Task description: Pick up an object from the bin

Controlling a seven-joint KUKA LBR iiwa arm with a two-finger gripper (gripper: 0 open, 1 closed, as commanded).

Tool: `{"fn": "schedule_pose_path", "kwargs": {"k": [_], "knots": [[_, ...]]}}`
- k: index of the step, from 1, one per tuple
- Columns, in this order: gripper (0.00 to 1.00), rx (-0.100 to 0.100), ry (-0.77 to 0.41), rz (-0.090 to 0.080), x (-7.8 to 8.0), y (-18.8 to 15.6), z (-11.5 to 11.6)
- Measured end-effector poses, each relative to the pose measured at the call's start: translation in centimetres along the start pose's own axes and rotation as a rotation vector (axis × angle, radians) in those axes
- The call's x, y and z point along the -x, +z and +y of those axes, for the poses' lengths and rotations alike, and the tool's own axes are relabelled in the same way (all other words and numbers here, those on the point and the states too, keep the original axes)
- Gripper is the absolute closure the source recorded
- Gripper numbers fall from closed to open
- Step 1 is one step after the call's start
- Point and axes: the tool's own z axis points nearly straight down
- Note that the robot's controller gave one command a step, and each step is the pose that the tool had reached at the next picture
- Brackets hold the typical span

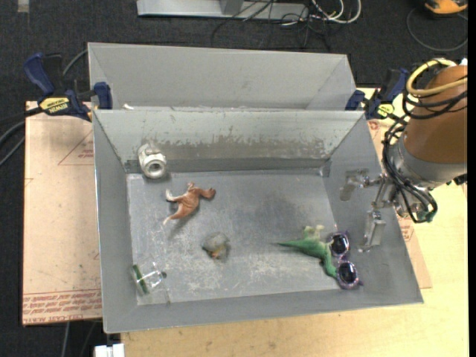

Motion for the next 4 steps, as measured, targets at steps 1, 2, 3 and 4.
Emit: {"fn": "schedule_pose_path", "kwargs": {"k": [1, 2, 3, 4], "knots": [[0.0, -0.001, -0.005, -0.008, 0.2, -0.5, 0.1], [0.0, 0.002, 0.132, 0.002, -1.0, 14.4, 0.1], [0.0, 0.0, 0.299, -0.01, -1.7, 5.3, -0.1], [0.0, 0.002, 0.269, 0.003, -3.8, 11.3, 1.2]]}}
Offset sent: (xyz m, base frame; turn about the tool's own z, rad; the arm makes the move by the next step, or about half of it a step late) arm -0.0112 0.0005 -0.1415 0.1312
